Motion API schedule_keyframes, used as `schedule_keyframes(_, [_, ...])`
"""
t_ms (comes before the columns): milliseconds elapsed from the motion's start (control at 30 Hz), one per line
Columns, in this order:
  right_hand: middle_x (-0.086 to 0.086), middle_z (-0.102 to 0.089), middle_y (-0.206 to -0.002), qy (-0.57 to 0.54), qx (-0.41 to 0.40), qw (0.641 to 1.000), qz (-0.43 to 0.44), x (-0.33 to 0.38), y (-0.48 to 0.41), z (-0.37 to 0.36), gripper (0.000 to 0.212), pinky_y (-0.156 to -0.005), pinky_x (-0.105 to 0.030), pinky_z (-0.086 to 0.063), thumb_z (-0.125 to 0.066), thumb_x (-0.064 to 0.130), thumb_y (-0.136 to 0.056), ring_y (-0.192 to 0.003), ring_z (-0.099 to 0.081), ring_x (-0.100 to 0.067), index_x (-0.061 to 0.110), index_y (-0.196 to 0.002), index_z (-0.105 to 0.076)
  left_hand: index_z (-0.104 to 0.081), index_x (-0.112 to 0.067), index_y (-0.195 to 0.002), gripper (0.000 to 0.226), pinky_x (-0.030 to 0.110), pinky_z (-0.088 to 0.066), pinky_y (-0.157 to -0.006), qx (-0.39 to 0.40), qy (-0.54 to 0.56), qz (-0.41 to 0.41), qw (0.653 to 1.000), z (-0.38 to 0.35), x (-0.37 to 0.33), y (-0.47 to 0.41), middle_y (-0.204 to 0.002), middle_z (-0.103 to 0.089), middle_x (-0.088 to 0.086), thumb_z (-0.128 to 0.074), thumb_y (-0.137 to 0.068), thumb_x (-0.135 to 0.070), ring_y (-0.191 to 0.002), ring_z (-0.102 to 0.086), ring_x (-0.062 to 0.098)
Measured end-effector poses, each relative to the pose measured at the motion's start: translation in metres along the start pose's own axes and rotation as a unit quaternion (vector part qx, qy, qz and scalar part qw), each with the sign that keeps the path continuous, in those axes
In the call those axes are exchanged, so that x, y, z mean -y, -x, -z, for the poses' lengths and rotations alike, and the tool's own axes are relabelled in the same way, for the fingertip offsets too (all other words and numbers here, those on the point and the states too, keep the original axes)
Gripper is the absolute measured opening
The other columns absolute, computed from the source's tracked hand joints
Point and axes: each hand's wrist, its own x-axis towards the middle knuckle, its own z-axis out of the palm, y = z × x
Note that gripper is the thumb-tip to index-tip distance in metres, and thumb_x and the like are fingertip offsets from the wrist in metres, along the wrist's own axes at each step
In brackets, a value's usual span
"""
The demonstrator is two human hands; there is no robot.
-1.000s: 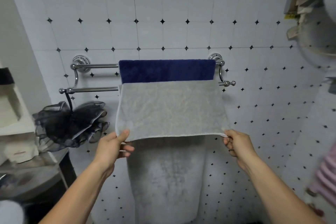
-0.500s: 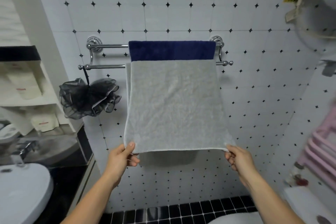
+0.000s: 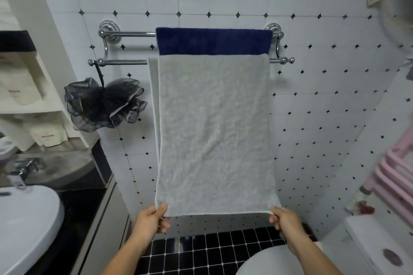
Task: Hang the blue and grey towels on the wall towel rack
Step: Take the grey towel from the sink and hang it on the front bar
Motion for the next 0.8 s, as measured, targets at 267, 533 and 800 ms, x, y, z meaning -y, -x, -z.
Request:
schedule_keyframes(267, [-0.001, -0.064, -0.058, 0.141, 0.037, 0.989, -0.029, 0.028, -0.028, -0.003, 0.027, -0.046, -0.022, -0.032, -0.053, 0.032, -0.097, -0.048, -0.049, -0.014, 0.009, -0.092, -0.065, -0.071, -0.006, -0.084, 0.022, 0.036, -0.053, -0.07, -0.006, -0.072, -0.01, 0.997, 0.0, -0.013, -0.037, -0.078, -0.074, 0.009, -0.068, -0.09, -0.027, -0.076, -0.067, 0.028])
schedule_keyframes(533, [-0.01, -0.065, -0.081, 0.227, 0.03, 0.971, 0.069, 0.153, -0.084, 0.0, 0.021, -0.054, -0.023, -0.039, -0.051, 0.022, -0.097, -0.063, -0.056, -0.021, 0.006, -0.086, -0.062, -0.059, -0.021, -0.109, 0.024, 0.034, -0.048, -0.092, -0.149, -0.068, -0.214, 0.963, -0.002, -0.168, -0.087, -0.107, -0.063, -0.002, -0.067, -0.089, -0.014, -0.103, -0.06, 0.017])
schedule_keyframes(800, [-0.001, -0.072, -0.084, -0.131, -0.04, 0.928, 0.347, 0.375, -0.095, -0.001, 0.008, -0.07, -0.028, -0.053, -0.065, 0.015, -0.087, -0.075, -0.067, -0.011, 0.013, -0.084, -0.072, -0.062, -0.024, -0.079, 0.023, 0.04, -0.051, -0.084, -0.333, -0.019, -0.354, 0.874, -0.02, -0.353, -0.11, -0.085, -0.07, 0.0, -0.061, -0.083, -0.047, -0.085, -0.065, 0.022])
